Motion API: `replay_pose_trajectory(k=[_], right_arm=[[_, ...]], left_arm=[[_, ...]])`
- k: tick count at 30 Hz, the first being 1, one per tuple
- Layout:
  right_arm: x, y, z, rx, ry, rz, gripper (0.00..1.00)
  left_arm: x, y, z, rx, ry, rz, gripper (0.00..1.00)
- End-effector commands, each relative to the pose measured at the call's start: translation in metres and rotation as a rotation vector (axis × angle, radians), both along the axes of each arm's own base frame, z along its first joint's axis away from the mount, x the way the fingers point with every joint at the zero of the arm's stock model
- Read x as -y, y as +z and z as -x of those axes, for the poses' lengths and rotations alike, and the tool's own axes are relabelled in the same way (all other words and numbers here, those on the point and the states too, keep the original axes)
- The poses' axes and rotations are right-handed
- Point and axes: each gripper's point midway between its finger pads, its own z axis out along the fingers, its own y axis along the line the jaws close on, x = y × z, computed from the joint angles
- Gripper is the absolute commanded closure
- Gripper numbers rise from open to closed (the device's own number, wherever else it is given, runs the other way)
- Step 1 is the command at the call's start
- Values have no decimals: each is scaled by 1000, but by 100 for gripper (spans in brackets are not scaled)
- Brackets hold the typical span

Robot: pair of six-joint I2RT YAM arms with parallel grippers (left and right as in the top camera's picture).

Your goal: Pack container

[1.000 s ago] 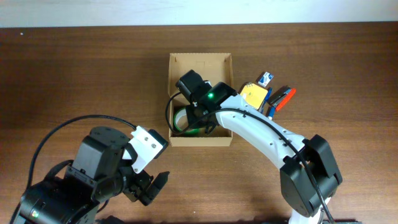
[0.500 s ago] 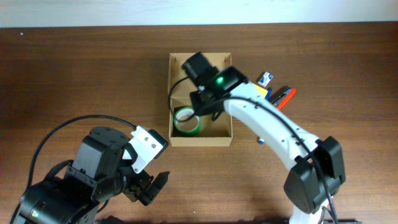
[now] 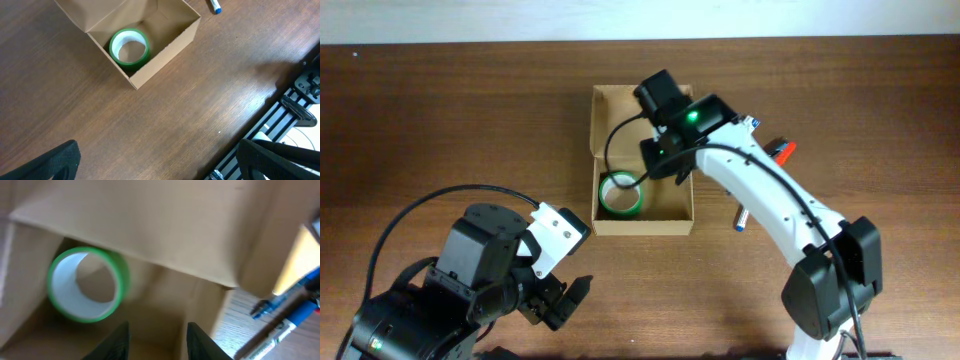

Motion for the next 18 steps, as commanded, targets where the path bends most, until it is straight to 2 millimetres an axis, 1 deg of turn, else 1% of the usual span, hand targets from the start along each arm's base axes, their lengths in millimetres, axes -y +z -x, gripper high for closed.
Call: replay_pose_trajectory(k=[1,3,4,5,6,7,9,11,14,18], right_arm=[[-20,-4,14,6,104,-4,62],[-27,-14,20,0,126,0,62],[-30,-19,23,-2,136,1,63],[-34,-25,27,-3,155,3,69],[-39,-30,31,-8,188,-3,78],[-44,-33,35,-11,211,-9,83],[-51,-41,39,-2,231,-14,94],[-55,-47,41,6,241,-21,96],[-59,-57,43,15,250,-26,96],[-58,-68,44,16,252,-32,96]], left_arm=[[2,5,0,16,-18,11,0],[2,5,0,16,-18,11,0],[2,5,0,15,-18,11,0],[2,5,0,16,-18,11,0],[2,5,0,16,-18,11,0],[2,5,0,16,-18,11,0],[2,5,0,16,-18,11,0],[2,5,0,15,-18,11,0],[2,5,0,15,-18,11,0],[2,5,0,16,-18,11,0]])
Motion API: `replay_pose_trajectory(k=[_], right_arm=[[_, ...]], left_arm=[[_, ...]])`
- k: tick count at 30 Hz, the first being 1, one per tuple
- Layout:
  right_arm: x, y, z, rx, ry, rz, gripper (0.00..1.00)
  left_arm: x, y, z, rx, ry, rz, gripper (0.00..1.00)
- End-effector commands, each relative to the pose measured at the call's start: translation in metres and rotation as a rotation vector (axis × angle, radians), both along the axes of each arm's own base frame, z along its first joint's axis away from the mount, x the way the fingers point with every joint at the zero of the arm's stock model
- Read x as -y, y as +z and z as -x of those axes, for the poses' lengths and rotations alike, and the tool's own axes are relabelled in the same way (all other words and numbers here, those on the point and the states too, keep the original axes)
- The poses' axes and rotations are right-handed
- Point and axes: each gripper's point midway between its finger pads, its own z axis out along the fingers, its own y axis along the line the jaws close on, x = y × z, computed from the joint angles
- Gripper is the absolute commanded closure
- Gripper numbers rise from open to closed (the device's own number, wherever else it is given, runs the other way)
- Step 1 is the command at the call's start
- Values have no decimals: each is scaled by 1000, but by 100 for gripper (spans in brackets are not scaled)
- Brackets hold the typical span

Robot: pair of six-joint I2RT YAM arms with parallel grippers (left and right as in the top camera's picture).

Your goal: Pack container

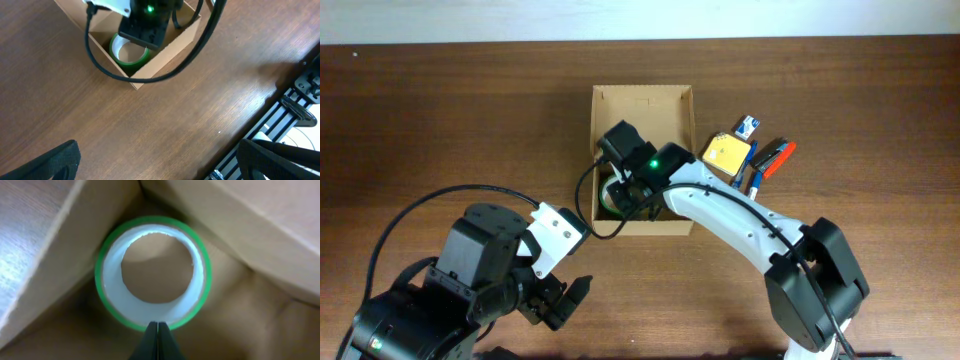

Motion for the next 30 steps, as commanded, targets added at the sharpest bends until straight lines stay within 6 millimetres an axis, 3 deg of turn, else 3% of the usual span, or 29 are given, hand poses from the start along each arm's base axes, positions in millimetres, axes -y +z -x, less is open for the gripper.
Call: replay_pose_trajectory(k=[1,11,30], right_arm=[[-1,-6,6,-5,19,-7,96],[-16,-17,16,-25,157,-72,96],[-18,-28,39,-111,310,-75,96]], left_arm=[[2,5,0,16,-18,11,0],[2,5,0,16,-18,11,0],[2,5,0,16,-18,11,0]])
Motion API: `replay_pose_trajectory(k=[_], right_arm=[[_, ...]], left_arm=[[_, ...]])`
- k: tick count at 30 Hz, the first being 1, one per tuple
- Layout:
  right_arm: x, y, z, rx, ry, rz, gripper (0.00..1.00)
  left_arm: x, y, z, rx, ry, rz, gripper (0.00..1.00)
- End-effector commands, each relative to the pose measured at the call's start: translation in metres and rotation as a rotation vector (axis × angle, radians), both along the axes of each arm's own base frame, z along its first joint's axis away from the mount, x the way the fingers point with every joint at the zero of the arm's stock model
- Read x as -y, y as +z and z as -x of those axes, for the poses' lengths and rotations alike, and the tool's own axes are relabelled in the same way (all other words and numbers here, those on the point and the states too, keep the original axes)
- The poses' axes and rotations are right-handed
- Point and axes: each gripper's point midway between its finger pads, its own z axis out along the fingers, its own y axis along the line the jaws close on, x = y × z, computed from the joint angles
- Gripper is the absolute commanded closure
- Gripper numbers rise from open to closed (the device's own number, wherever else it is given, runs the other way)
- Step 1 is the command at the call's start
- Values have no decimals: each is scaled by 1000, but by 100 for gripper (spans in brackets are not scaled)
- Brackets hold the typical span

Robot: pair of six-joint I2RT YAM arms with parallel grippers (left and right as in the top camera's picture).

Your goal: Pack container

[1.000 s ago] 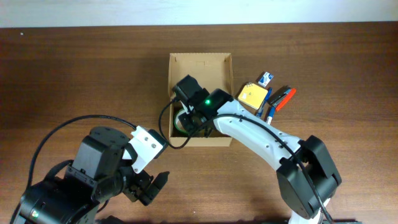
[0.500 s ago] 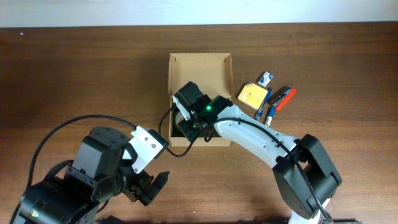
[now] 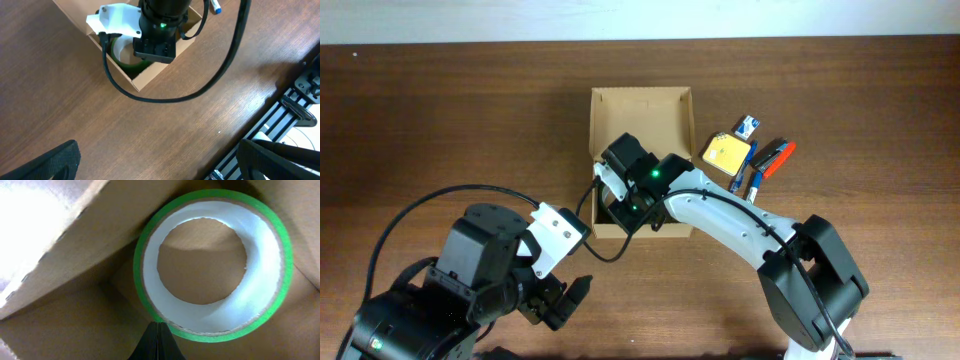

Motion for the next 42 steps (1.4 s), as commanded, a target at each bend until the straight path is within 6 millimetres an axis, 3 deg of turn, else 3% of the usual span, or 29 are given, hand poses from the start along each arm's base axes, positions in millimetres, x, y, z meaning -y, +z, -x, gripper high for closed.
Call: replay_pose_trajectory(k=[1,14,20,30,38,42], right_arm=[[-3,-7,10,-31,53,-6,96],[-11,-6,-26,129,33,-13,96],[-8,-29,-23,87,35,23,96],[-2,-32,-11,43,75,49,96],[-12,-14,-21,70,81,24,96],[-28,1,-10,29,188,-54,96]], left_arm=[[2,5,0,16,-18,11,0],[2,5,0,16,-18,11,0],[2,5,0,16,-18,11,0],[2,5,0,16,-18,11,0],[2,5,0,16,-18,11,0],[2,5,0,16,-18,11,0]])
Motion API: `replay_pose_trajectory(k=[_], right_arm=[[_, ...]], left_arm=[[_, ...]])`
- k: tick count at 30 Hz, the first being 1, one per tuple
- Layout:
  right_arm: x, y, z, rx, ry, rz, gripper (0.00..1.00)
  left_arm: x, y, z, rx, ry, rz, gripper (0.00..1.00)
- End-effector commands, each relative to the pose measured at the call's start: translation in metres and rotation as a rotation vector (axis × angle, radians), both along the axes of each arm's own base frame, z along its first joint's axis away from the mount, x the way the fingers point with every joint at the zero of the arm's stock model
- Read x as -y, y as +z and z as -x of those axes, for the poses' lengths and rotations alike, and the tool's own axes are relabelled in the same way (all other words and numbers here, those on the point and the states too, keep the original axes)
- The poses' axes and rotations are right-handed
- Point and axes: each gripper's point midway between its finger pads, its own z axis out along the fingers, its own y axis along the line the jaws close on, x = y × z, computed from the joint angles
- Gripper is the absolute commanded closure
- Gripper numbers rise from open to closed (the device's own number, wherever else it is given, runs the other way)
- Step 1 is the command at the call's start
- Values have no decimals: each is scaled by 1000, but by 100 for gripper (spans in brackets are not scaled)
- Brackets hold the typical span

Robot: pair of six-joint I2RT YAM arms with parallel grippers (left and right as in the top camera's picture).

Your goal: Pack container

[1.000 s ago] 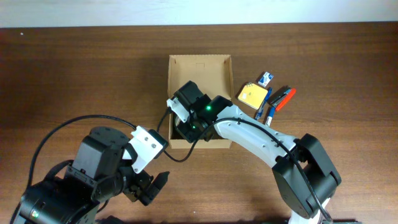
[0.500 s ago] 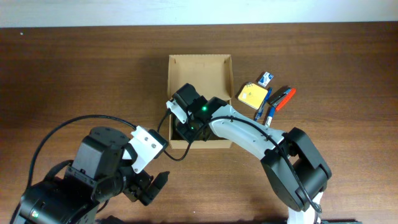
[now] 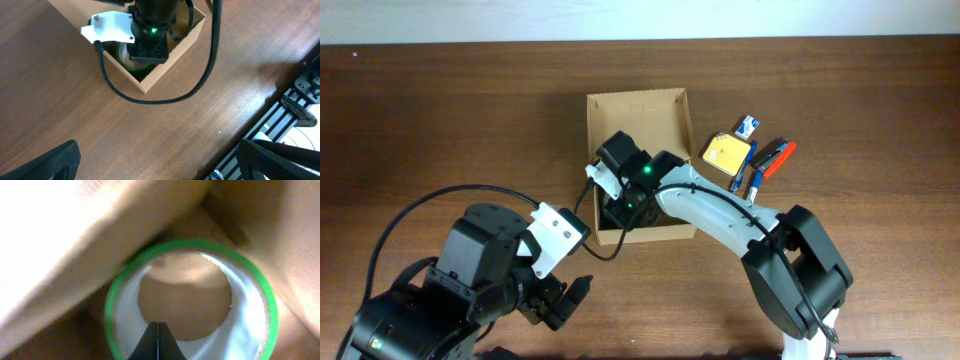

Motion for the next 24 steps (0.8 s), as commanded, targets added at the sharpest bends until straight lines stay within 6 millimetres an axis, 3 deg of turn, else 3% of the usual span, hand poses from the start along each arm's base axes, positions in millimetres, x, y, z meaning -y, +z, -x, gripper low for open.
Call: replay_pose_trajectory(k=[1,5,8,14,20,24], right_arm=[[-19,13,3,-15,89,-75,96],[-16,12,-3,15,68,-51,96],[-3,14,-20,67,-40,13,96],[21,50,-51,91,-224,36,96],[66,94,-74,57,-403,56,96],[112,104,-80,6,-580,98,96]], left_arm=[[2,5,0,16,-18,11,0],[2,5,0,16,-18,11,0],[2,5,0,16,-18,11,0],[2,5,0,16,-18,11,0],[2,5,0,16,-18,11,0],[2,5,0,16,-18,11,0]])
